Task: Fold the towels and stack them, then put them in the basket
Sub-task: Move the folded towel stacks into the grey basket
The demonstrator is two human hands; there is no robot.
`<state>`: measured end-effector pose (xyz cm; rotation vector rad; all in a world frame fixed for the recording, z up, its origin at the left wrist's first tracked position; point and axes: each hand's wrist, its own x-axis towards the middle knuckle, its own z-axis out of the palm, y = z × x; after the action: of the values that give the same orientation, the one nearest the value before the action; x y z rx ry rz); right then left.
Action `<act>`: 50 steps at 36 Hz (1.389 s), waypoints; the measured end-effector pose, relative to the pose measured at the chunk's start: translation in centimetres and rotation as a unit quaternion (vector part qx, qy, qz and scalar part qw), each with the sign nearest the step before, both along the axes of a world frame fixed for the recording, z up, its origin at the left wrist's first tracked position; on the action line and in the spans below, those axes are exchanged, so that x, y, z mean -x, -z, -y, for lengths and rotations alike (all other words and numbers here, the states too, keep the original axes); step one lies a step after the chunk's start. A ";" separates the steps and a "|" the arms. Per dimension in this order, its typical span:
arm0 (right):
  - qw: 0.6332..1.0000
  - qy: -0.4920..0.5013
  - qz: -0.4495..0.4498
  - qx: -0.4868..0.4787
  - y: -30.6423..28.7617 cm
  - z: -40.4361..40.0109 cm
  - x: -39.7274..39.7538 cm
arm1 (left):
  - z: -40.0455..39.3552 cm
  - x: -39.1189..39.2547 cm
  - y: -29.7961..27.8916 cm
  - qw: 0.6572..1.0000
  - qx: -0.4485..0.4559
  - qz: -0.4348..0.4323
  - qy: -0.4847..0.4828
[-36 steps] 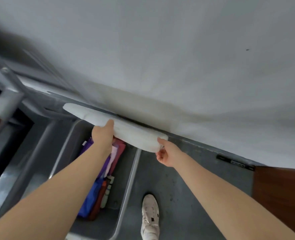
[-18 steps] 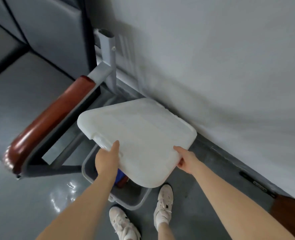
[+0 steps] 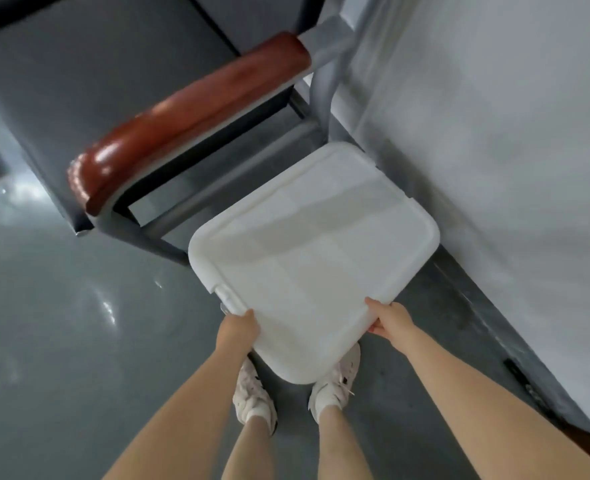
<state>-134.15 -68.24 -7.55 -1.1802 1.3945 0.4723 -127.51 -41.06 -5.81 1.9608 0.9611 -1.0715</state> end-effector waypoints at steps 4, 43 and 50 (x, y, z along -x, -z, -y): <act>1.000 -0.023 -0.020 -0.003 3.6 -0.8 0.0 | -0.5 0.6 3.8 0.999 0.005 -0.015 -0.031; 0.995 0.076 0.053 0.038 11.6 -3.8 3.9 | -3.4 3.1 14.9 0.950 0.101 -0.037 -0.293; 0.994 0.083 0.053 0.038 11.4 -4.0 4.0 | -2.8 2.7 14.7 0.977 0.069 -0.022 -0.202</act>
<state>-138.18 -64.23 -18.96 -1.1224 1.4153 0.2392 -130.20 -38.23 -20.55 1.5479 1.2110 -0.9209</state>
